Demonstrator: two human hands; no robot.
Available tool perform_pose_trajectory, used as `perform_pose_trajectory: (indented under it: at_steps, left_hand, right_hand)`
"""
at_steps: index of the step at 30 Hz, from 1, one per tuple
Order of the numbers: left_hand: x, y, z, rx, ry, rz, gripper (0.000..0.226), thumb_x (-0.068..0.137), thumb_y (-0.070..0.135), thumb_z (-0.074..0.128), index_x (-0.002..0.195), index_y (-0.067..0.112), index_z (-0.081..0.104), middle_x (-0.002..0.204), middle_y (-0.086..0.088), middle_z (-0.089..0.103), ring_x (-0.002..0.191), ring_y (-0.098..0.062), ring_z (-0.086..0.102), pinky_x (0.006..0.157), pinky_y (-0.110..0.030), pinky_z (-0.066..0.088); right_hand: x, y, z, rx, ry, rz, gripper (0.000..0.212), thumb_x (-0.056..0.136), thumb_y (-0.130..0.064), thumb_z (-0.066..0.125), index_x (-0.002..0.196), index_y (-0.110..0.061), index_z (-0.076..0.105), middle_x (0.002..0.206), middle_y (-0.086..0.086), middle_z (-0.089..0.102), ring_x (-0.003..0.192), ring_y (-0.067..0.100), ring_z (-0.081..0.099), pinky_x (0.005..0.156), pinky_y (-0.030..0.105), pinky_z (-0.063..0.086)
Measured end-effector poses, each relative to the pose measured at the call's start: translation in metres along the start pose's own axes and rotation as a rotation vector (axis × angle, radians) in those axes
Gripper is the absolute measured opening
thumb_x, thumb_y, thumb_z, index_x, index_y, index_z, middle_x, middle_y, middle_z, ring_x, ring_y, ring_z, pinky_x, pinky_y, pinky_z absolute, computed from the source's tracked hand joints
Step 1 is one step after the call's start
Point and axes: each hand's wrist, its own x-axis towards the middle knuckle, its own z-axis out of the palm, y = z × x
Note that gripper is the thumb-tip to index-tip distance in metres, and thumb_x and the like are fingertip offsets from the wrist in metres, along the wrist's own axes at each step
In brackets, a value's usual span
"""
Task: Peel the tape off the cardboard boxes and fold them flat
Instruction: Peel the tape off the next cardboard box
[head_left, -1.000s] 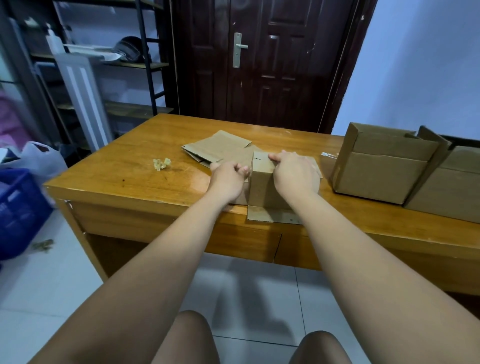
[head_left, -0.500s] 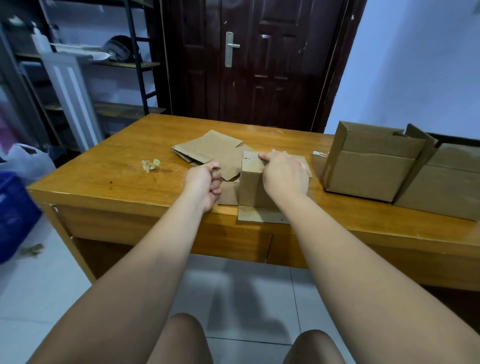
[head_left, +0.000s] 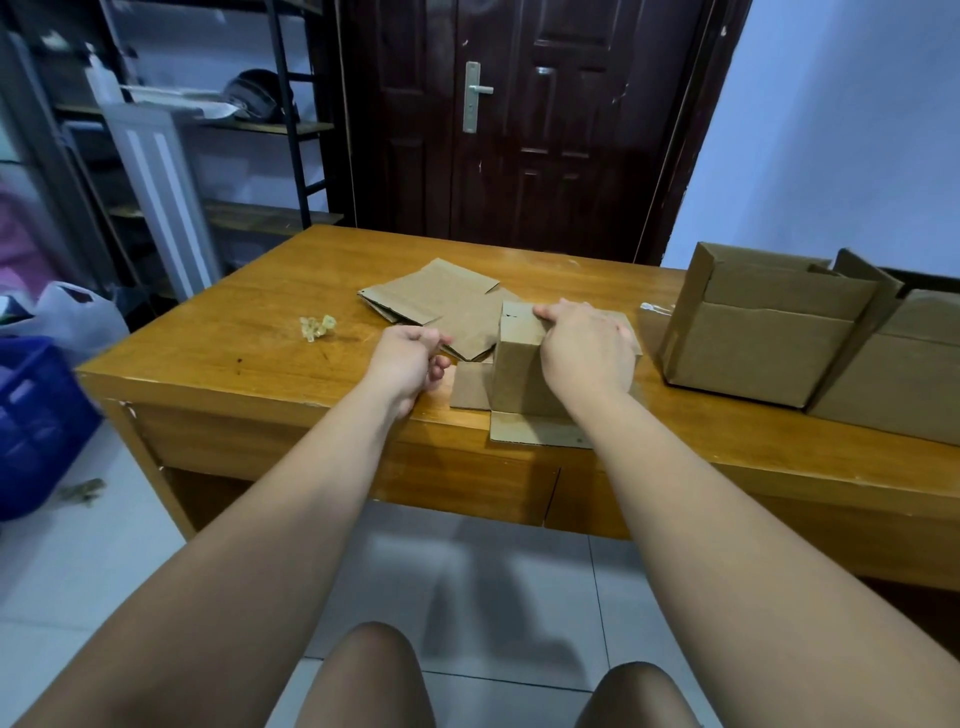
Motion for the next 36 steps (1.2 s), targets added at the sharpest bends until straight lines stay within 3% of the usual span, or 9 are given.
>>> perform_pose_trajectory:
  at_steps: [5,9,16,22,25,27,30,34,36]
  left_hand:
    - [-0.01,-0.002,0.004,0.093,-0.158,0.011,0.023,0.102,0.006,0.036,0.107,0.002,0.058,0.085,-0.013,0.063,0.064,-0.014,0.058,0.063,-0.023,0.051]
    - [-0.006,-0.006,0.013,0.095,-0.05,0.03,0.029,0.102,0.008,0.026,0.1,0.01,0.055,0.062,-0.002,0.046,0.041,-0.01,0.031,0.038,-0.02,0.024]
    - [-0.002,-0.01,0.018,0.223,0.126,0.109,0.043,0.1,0.041,0.039,0.068,0.016,0.054,0.055,0.0,0.04,0.05,-0.015,0.034,0.049,-0.025,0.025]
    - [-0.003,-0.008,0.021,0.21,0.2,0.076,0.027,0.075,0.03,0.052,0.057,0.017,0.037,0.057,-0.005,0.033,0.054,-0.021,0.027,0.053,-0.032,0.02]
    - [-0.008,-0.008,0.024,0.228,0.186,0.101,0.041,0.072,0.054,0.058,0.064,0.014,0.052,0.06,-0.007,0.044,0.058,-0.022,0.036,0.057,-0.034,0.029]
    - [-0.01,-0.008,0.024,0.234,0.168,0.108,0.063,0.08,0.076,0.04,0.065,0.016,0.05,0.057,-0.002,0.042,0.054,-0.019,0.036,0.058,-0.034,0.031]
    - [-0.01,-0.011,0.022,0.207,0.125,0.127,0.058,0.094,0.064,0.026,0.064,0.018,0.044,0.056,0.002,0.037,0.053,-0.014,0.034,0.055,-0.03,0.029]
    - [-0.006,-0.019,0.012,0.138,0.077,0.146,0.032,0.104,0.028,0.034,0.104,0.014,0.063,0.069,0.0,0.055,0.053,-0.011,0.037,0.051,-0.024,0.034]
    - [-0.004,-0.018,0.008,0.101,0.089,0.108,0.041,0.103,0.011,0.034,0.141,0.022,0.041,0.106,-0.001,0.065,0.052,-0.008,0.04,0.048,-0.021,0.037]
  right_hand:
    - [-0.001,0.0,0.0,-0.001,0.009,0.004,0.044,0.101,-0.015,0.036,0.137,-0.036,0.049,0.149,-0.003,0.043,0.14,0.018,0.033,0.114,0.036,0.018]
    - [-0.002,0.0,-0.001,0.002,0.017,0.006,0.044,0.101,-0.014,0.035,0.137,-0.036,0.049,0.149,-0.003,0.043,0.14,0.018,0.033,0.114,0.037,0.019]
    - [-0.002,0.0,0.0,0.006,0.032,-0.002,0.044,0.101,-0.014,0.037,0.137,-0.035,0.05,0.148,-0.002,0.044,0.14,0.018,0.034,0.115,0.037,0.018]
    - [-0.004,-0.001,-0.001,0.009,0.031,-0.004,0.044,0.101,-0.014,0.035,0.138,-0.034,0.049,0.149,-0.002,0.043,0.14,0.017,0.033,0.115,0.037,0.018]
    - [-0.004,-0.001,-0.002,0.012,0.031,-0.005,0.044,0.101,-0.015,0.036,0.139,-0.034,0.049,0.149,-0.002,0.043,0.141,0.017,0.032,0.116,0.037,0.018]
    - [-0.004,0.0,0.0,0.02,0.031,-0.009,0.045,0.101,-0.014,0.034,0.138,-0.034,0.049,0.149,-0.002,0.043,0.141,0.017,0.031,0.115,0.037,0.017]
    - [-0.004,0.002,0.001,0.033,0.03,-0.02,0.046,0.101,-0.014,0.031,0.137,-0.034,0.05,0.149,-0.002,0.043,0.141,0.017,0.031,0.115,0.036,0.016]
    - [-0.003,0.001,0.003,0.025,0.036,-0.019,0.044,0.101,-0.014,0.033,0.137,-0.033,0.05,0.148,-0.002,0.044,0.14,0.018,0.033,0.115,0.037,0.017]
    - [-0.004,0.001,0.004,0.019,0.042,-0.022,0.044,0.101,-0.014,0.034,0.137,-0.033,0.051,0.147,-0.002,0.045,0.14,0.018,0.033,0.115,0.037,0.017]
